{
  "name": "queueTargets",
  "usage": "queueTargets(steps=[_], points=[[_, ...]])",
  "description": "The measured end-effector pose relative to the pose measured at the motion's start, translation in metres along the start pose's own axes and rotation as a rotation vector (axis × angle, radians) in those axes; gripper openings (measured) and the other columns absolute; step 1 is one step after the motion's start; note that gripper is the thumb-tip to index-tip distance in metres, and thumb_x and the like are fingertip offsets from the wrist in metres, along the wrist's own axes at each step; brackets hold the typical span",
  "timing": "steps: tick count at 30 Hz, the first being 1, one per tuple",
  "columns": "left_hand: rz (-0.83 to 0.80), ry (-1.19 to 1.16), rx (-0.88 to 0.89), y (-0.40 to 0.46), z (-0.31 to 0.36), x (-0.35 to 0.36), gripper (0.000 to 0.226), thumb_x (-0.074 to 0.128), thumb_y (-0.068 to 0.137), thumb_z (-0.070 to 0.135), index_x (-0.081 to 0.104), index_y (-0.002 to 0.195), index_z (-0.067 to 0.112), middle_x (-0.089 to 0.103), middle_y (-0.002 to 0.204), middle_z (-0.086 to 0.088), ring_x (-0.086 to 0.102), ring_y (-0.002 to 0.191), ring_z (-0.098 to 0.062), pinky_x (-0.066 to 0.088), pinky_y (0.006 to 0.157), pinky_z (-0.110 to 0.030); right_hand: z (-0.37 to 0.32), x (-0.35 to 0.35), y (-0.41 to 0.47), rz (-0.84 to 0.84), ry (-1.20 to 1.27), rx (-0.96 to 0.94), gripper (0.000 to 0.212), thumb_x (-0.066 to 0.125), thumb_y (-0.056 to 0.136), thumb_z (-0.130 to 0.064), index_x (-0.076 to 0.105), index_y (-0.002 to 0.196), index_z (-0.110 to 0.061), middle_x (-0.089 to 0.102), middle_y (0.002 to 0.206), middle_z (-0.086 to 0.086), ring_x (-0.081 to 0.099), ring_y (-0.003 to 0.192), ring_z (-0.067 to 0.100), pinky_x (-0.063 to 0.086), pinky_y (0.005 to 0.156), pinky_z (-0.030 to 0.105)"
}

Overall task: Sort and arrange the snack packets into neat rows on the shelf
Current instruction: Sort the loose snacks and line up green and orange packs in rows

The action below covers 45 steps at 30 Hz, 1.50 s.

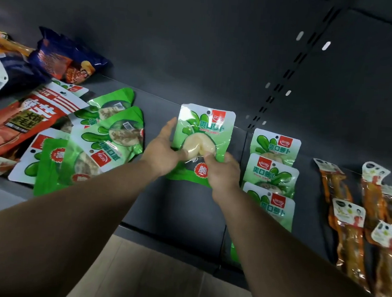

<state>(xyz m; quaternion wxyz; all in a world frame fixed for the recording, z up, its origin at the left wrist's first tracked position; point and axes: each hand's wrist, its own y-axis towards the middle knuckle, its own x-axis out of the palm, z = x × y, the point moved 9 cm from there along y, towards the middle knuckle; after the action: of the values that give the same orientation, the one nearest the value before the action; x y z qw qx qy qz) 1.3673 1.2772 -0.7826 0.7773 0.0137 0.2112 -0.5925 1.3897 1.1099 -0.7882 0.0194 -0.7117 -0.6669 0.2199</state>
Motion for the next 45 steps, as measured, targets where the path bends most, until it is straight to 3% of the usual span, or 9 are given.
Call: queueTargets(steps=[7, 12, 14, 17, 23, 30, 35, 40, 45], points=[[-0.046, 0.403, 0.125, 0.001, 0.007, 0.027, 0.059, 0.056, 0.092, 0.018, 0.033, 0.146, 0.024, 0.03, 0.145, -0.012, 0.034, 0.134, -0.027, 0.023, 0.108, -0.022, 0.001, 0.002, 0.026, 0.046, 0.036, 0.113, 0.02, 0.059, 0.091, -0.018, 0.064, 0.109, -0.01, 0.066, 0.103, 0.009, 0.059, 0.086, 0.02, 0.051, 0.079, 0.033], [-0.175, 0.681, 0.111, -0.002, -0.004, 0.044, 0.052, 0.044, 0.097, 0.039, 0.031, 0.146, 0.034, 0.005, 0.16, -0.004, 0.014, 0.144, -0.031, 0.021, 0.115, -0.044, 0.011, -0.002, 0.045, 0.027, -0.013, 0.237, 0.016, 0.06, 0.089, -0.017, 0.061, 0.103, -0.008, 0.066, 0.099, 0.014, 0.064, 0.085, 0.028, 0.055, 0.084, 0.05], [-0.266, 0.788, 0.123, -0.01, -0.006, 0.052, 0.054, 0.04, 0.098, 0.043, 0.024, 0.149, 0.035, -0.001, 0.16, 0.001, 0.008, 0.145, -0.027, 0.017, 0.115, -0.044, 0.014, -0.006, 0.049, -0.015, 0.001, 0.316, 0.017, 0.061, 0.09, -0.013, 0.057, 0.104, -0.006, 0.062, 0.088, 0.013, 0.06, 0.074, 0.023, 0.054, 0.086, 0.048], [-0.348, 0.896, 0.129, -0.018, -0.009, 0.059, 0.06, 0.037, 0.097, 0.049, 0.018, 0.151, 0.031, -0.003, 0.161, 0.003, 0.0, 0.147, -0.022, 0.013, 0.115, -0.043, 0.013, -0.009, 0.056, -0.043, -0.017, 0.304, 0.033, 0.059, 0.09, -0.007, 0.053, 0.121, 0.002, 0.061, 0.116, 0.022, 0.056, 0.084, 0.025, 0.051, 0.088, 0.04], [-0.352, 1.038, 0.15, -0.016, -0.014, 0.06, 0.065, 0.033, 0.097, 0.053, 0.015, 0.152, 0.024, -0.002, 0.161, 0.002, -0.003, 0.147, -0.024, 0.005, 0.117, -0.041, -0.008, -0.011, 0.046, 0.091, -0.431, 0.015, 0.068, 0.06, 0.087, -0.015, 0.025, 0.145, -0.017, 0.042, 0.136, 0.014, 0.05, 0.118, 0.033, 0.041, 0.09, 0.03], [-0.375, 1.017, 0.123, -0.012, -0.016, 0.065, 0.07, 0.033, 0.096, 0.054, 0.008, 0.153, 0.021, -0.006, 0.161, 0.002, -0.006, 0.147, -0.023, 0.002, 0.117, -0.042, -0.004, 0.007, 0.032, -0.018, -1.174, -0.187, 0.058, 0.05, 0.092, -0.03, 0.025, 0.144, -0.029, 0.003, 0.155, 0.015, 0.013, 0.14, 0.035, 0.02, 0.112, 0.043], [-0.292, 0.961, 0.161, -0.011, -0.01, 0.053, 0.064, 0.037, 0.097, 0.051, 0.018, 0.151, 0.023, 0.003, 0.161, 0.002, 0.001, 0.147, -0.022, 0.006, 0.117, -0.039, 0.0, 0.011, 0.035, -0.073, -1.183, -0.183, 0.057, 0.043, 0.094, -0.03, 0.021, 0.147, -0.028, 0.015, 0.153, 0.01, 0.014, 0.141, 0.031, 0.018, 0.114, 0.045], [0.036, 0.879, 0.179, -0.007, 0.001, 0.006, 0.055, 0.048, 0.093, 0.043, 0.038, 0.142, 0.023, 0.031, 0.15, -0.005, 0.026, 0.138, -0.024, 0.022, 0.11, -0.033, -0.005, 0.014, 0.03, -0.053, -1.143, -0.186, 0.062, 0.047, 0.093, -0.024, 0.018, 0.148, -0.02, 0.017, 0.152, 0.012, 0.014, 0.141, 0.03, 0.015, 0.116, 0.045], [0.184, 0.986, -0.048, -0.002, -0.02, -0.046, 0.07, 0.058, 0.085, 0.037, 0.028, 0.146, 0.02, 0.016, 0.154, -0.016, 0.012, 0.143, -0.034, 0.014, 0.114, -0.042, -0.021, 0.018, 0.021, -0.013, -1.087, -0.258, 0.067, 0.051, 0.093, -0.028, 0.016, 0.148, -0.015, 0.016, 0.152, 0.012, 0.015, 0.141, 0.031, 0.014, 0.116, 0.042]])
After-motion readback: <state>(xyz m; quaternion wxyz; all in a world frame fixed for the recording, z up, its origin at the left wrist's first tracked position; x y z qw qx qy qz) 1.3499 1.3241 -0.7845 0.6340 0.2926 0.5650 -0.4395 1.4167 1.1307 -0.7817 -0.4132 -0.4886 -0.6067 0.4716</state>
